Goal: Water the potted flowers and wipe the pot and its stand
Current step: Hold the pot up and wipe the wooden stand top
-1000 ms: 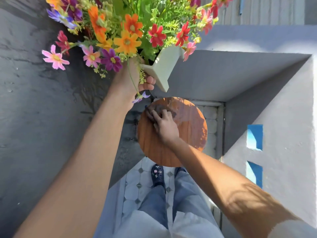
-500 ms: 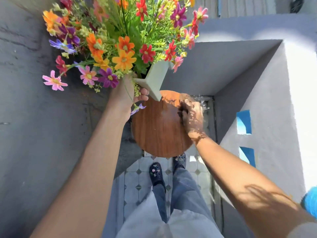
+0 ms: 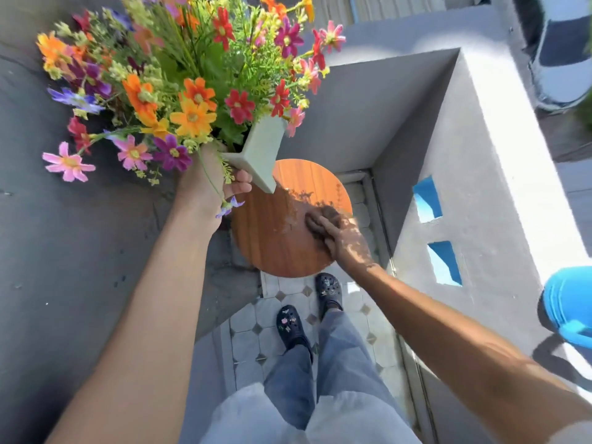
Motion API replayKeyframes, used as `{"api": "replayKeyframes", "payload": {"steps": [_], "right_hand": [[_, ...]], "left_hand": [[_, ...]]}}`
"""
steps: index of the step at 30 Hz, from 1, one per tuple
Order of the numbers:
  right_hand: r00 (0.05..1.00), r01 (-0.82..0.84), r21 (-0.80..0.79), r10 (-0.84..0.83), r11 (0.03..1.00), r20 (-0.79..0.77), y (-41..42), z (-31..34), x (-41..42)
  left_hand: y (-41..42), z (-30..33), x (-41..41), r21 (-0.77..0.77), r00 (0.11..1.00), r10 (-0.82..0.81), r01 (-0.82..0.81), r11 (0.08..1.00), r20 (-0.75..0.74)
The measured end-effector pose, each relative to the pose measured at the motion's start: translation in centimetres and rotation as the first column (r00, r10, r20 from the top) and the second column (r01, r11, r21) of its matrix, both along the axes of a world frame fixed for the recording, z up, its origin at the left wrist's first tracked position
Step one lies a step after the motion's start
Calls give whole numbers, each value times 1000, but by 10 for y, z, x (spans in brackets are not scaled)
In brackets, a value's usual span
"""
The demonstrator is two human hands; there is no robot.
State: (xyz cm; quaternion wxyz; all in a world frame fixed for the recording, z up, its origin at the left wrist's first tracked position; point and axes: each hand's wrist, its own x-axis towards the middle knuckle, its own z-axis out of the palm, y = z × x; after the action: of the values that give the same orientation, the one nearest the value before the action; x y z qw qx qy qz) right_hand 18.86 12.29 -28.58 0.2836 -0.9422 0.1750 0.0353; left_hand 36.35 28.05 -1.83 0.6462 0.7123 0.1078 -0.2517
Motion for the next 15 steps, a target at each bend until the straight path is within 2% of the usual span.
{"api": "replayKeyframes", "payload": {"steps": [3, 5, 7, 10, 13, 15], "right_hand": [[930, 367, 93, -364, 926, -45, -33, 5, 12], [919, 379, 20, -374, 925, -122, -5, 14, 23], [954, 279, -7, -277, 960, -116, 35, 26, 27], [997, -43, 2, 43, 999, -67, 87, 18, 16], [947, -318, 6, 318, 948, -49, 106, 20, -6], [926, -377, -30, 377, 926, -3, 82, 14, -24]], "left_hand": [[1, -4, -3, 10, 1000, 5, -5, 1000, -9], [1, -8, -2, 27, 1000, 26, -25, 999, -14], [0, -7, -2, 22, 999, 45, -44, 999, -23], [-3, -4, -3, 13, 1000, 31, -30, 999, -6], [-7, 1, -1, 21, 999, -10, 10, 1000, 31], [-7, 3, 4, -2, 1000, 13, -12, 1000, 16]]}}
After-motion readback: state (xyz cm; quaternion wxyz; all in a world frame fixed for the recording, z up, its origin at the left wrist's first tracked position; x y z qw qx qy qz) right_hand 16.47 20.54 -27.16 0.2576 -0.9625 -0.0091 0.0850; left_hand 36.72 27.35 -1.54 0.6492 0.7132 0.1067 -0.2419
